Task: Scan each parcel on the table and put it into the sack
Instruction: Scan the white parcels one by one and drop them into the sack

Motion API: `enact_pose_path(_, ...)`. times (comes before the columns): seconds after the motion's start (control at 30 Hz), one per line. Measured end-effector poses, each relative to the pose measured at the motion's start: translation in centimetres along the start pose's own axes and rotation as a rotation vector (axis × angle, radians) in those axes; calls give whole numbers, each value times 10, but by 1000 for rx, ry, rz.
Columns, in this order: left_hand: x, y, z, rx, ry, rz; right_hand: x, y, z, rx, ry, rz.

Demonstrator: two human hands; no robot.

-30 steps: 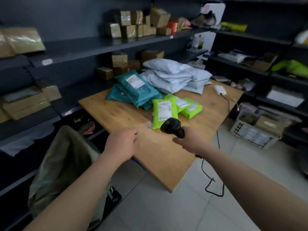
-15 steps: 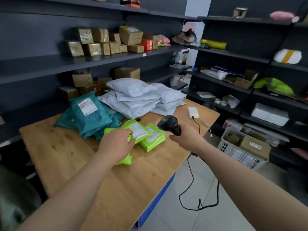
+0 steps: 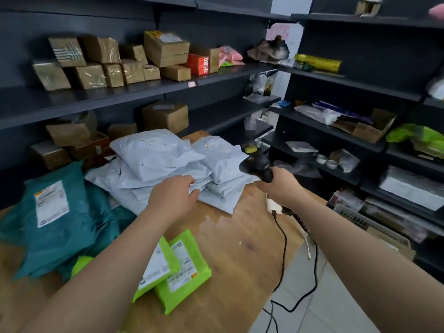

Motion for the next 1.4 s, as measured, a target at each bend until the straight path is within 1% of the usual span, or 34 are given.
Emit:
enact_pose_path(0.1, 22, 19, -43, -22, -18, -10, -1, 22, -51, 5, -29, -51)
enact_pose_path(0.27, 74, 35, -109, -123, -55, -24, 11, 65, -147, 3, -77, -151)
enact_pose_path(0.43, 139, 39, -162, -308, -118, 35, 40, 115, -233, 55, -164, -350)
enact_pose_path(0.53, 175, 40, -183, -402, -179, 32, 62, 140, -271, 85, -233, -465)
enact_pose_path(0.6, 190, 34, -191, -505, -189, 90, 78, 149, -291, 77, -282, -553)
enact_pose_path(0.8, 205, 16, -202, -772, -73, 281, 120, 156, -326, 121, -450, -739)
enact_pose_path(0.93, 209, 9, -206, -884, 28, 387, 138, 159, -335, 182, -509, -816)
enact_pose_path(1.0, 210, 5, -206, -917, 67, 463, 141, 162, -336, 189, -506, -812)
enact_pose_path(1.07, 215, 1, -204, -934, 85, 619, 139, 166, -335, 204, -497, -814)
enact_pose_path(1.13, 222, 6, -201, -921, 46, 768, 133, 173, -329, 228, -502, -827)
enact_pose_path(1.23, 231, 25, -196, -892, -73, 1027, 118, 184, -314, 246, -500, -867)
enact_pose_path(1.3, 232, 39, -192, -862, -113, 1079, 106, 193, -299, 262, -477, -876)
enact_pose_path(1.4, 223, 60, -182, -792, -107, 1151, 89, 202, -274, 280, -426, -917)
Point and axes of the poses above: each hand's wrist, its own z-axis away from the middle knuckle, its own x-axis out of the palm, y = z × x, the point moved 9 cm from there along -z, towards the middle knuckle, and after that the axes turned 7 degrees about -x, right-handed, at the moved point
